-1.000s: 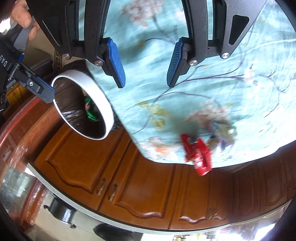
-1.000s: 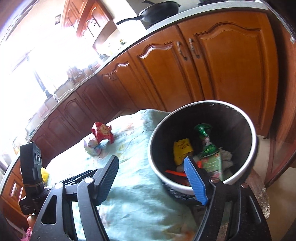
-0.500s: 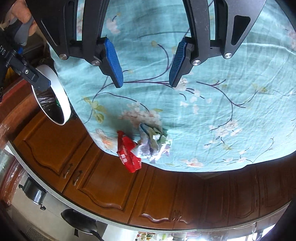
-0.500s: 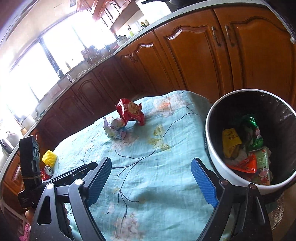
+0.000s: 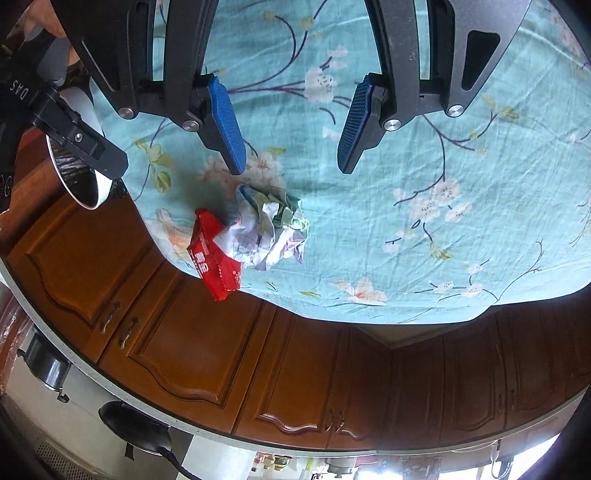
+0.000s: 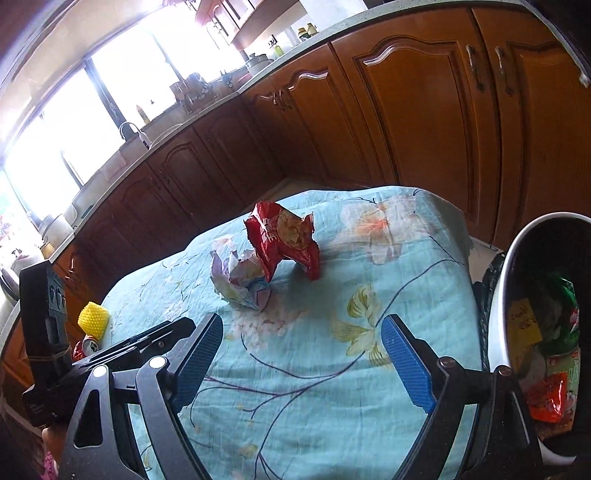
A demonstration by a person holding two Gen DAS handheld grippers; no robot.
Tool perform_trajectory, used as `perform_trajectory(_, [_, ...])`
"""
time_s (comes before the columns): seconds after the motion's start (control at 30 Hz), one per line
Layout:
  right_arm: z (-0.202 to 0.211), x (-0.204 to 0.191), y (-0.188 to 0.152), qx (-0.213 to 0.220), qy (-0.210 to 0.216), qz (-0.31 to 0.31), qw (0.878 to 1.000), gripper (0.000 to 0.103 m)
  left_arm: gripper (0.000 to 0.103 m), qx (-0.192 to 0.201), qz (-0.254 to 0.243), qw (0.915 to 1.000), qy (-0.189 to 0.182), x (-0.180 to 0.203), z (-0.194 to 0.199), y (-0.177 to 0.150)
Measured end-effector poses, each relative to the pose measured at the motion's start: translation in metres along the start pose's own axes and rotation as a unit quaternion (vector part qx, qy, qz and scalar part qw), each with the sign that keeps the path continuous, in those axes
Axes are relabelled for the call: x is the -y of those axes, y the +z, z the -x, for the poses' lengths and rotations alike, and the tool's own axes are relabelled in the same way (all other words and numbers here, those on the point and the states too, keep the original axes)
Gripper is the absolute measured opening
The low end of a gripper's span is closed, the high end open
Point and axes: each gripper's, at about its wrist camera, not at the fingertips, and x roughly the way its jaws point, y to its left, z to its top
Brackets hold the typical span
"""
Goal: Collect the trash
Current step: 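Move both open tools back toward the crumpled paper and red bag, then grasp the crumpled white paper with the left tool while the right tool grasps the red snack bag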
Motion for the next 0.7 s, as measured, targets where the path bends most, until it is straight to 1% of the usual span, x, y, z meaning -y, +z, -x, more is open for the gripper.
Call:
perform_trajectory(0.2, [-0.013, 0.006, 0.009, 0.000, -0.003, -0.004, 1.000, 0.088, 0.051, 0.000, -0.005, 1.0000, 0.006, 0.004, -0.029, 0.024])
perform_trajectory(0.3, [-0.018, 0.012, 0.013, -0.002, -0.005, -0.007, 1.000, 0.084, 0.050, 0.000, -0.009, 0.9999, 0.008, 0.005, -0.043, 0.033])
perform_trajectory(0.37, [-0.020, 0.015, 0.014, -0.004, -0.004, -0.011, 1.000, 0.081, 0.043, 0.005, -0.010, 0.9999, 0.012, 0.005, -0.052, 0.036])
perform_trajectory(0.43, [-0.023, 0.016, 0.015, -0.006, -0.005, -0.013, 1.000, 0.076, 0.024, -0.004, -0.015, 0.9998, 0.008, 0.006, -0.062, 0.039])
perform_trajectory(0.5, [-0.026, 0.017, 0.016, -0.009, -0.003, -0.013, 1.000, 0.074, 0.015, -0.008, -0.024, 0.9996, 0.010, 0.008, -0.069, 0.038])
perform_trajectory(0.6, [-0.030, 0.014, 0.019, -0.010, -0.001, -0.010, 1.000, 0.068, 0.010, -0.004, -0.032, 0.9994, 0.014, 0.008, -0.069, 0.032])
perform_trajectory(0.7, [-0.034, 0.007, 0.024, -0.009, 0.004, -0.005, 1.000, 0.067, 0.009, -0.006, -0.014, 0.9999, 0.004, -0.002, -0.062, 0.025])
